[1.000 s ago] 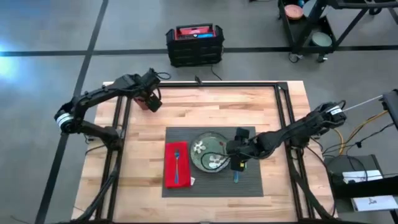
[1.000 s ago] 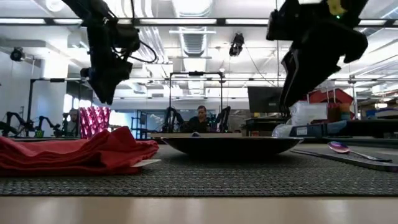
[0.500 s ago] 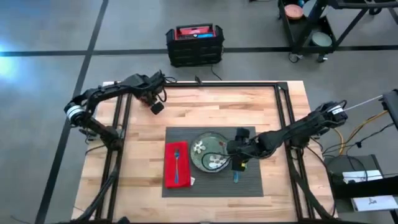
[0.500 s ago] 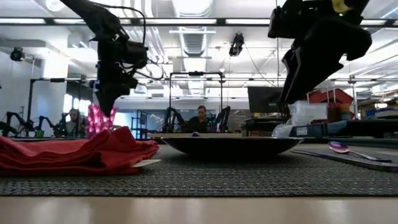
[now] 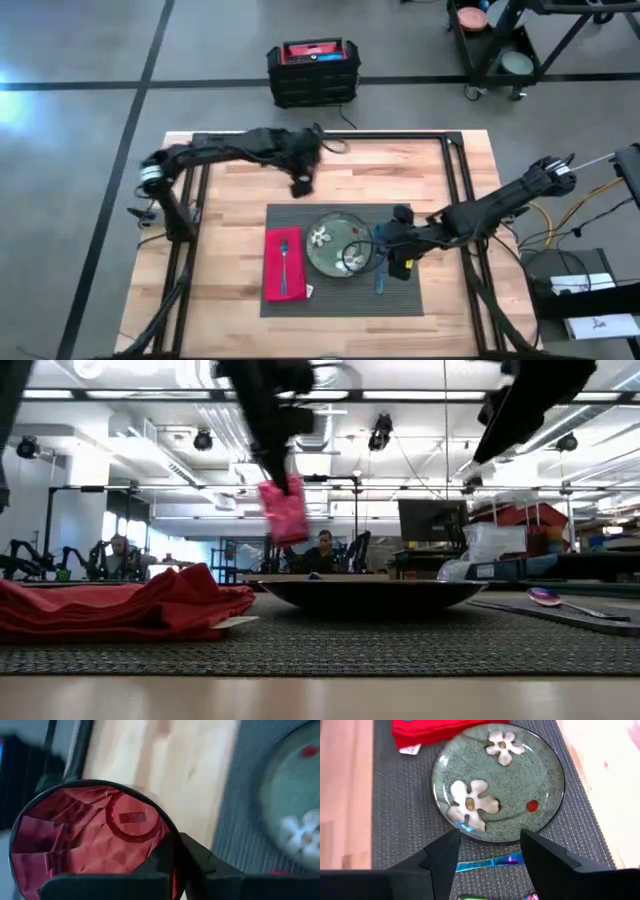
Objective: Set table place
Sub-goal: Put the red cup above the gray table mat, then return to Home Position
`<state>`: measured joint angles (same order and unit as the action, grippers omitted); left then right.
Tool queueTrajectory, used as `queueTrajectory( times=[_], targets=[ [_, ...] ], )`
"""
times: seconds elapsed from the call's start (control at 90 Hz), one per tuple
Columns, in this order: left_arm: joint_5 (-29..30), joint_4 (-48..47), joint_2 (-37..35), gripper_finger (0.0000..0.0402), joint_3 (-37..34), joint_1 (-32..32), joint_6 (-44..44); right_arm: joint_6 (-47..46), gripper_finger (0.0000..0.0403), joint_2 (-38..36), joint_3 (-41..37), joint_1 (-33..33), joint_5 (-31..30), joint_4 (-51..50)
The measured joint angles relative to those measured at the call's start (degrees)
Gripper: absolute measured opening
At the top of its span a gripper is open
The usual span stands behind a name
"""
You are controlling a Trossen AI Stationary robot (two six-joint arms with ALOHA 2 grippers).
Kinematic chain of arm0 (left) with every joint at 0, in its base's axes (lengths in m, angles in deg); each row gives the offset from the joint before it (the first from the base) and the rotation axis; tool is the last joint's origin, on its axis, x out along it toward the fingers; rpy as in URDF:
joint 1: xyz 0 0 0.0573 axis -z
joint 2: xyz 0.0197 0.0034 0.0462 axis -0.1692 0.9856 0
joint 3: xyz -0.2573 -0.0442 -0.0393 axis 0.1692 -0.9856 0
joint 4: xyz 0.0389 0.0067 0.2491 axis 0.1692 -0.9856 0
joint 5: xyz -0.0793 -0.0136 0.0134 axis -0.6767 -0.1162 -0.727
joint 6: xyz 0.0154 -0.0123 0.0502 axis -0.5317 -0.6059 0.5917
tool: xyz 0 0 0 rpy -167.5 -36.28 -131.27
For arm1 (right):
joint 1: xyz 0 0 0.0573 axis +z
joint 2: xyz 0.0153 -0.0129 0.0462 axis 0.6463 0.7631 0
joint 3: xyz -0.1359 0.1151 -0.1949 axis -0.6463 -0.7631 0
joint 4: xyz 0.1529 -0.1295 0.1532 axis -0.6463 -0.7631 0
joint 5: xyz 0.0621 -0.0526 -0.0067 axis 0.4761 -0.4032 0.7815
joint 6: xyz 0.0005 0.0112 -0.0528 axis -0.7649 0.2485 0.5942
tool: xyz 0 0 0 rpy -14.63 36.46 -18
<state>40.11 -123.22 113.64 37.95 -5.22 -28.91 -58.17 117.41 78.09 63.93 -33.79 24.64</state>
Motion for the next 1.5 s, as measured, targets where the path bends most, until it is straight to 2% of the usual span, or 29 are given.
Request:
queueTrajectory(
  times=[0.078, 0.222, 0.322, 0.467, 0.544, 0.644, 0.833, 0.967, 1.344, 1.5],
  targets=[
    [-0.56, -0.32, 6.47, 0.0001, 6.60, 1.38, 2.10, -2.36, 0.0191, -2.41, -0.02, 0.93, -0.07, -2.43],
    [-5.63, -0.69, 16.39, 0.0000, 17.93, 1.84, 3.87, -8.52, 0.0186, -7.20, -0.02, 3.12, -0.89, -8.60],
    [-6.05, -3.54, 22.56, 0.0000, 25.69, 1.88, 4.84, -11.82, 0.0183, -9.57, -0.02, 4.76, -2.77, -11.60],
    [-6.60, -7.25, 28.81, 0.0000, 34.95, 2.60, 6.70, -13.70, 0.0184, -10.65, -0.02, 6.11, -5.05, -13.29],
    [-11.16, -8.61, 30.82, 0.0000, 38.41, 2.66, 6.87, -13.62, 0.0182, -10.43, -0.06, 6.11, -5.03, -13.23],
    [-14.69, -8.85, 31.25, 0.0000, 37.46, 2.69, 7.99, -13.17, 0.0179, -9.70, -0.41, 6.11, -5.14, -13.11],
    [-13.66, -8.59, 31.36, 0.0001, 36.48, 2.58, 8.49, -12.99, 0.0179, -8.27, -1.31, 6.09, -5.15, -13.23],
    [-13.35, -7.93, 31.35, 0.0016, 36.39, 2.54, 8.88, -13.03, 0.0177, -7.59, -1.40, 6.09, -5.16, -13.16],
    [-13.16, -6.04, 31.08, 0.0142, 36.62, 2.49, 8.98, -13.00, 0.0176, -7.79, -1.44, 6.09, -6.32, -13.07],
    [-12.19, -8.00, 26.82, 0.0183, 36.77, 2.57, 8.21, -13.00, 0.0174, -7.85, -1.46, 6.09, -6.39, -13.11]
  ],
)
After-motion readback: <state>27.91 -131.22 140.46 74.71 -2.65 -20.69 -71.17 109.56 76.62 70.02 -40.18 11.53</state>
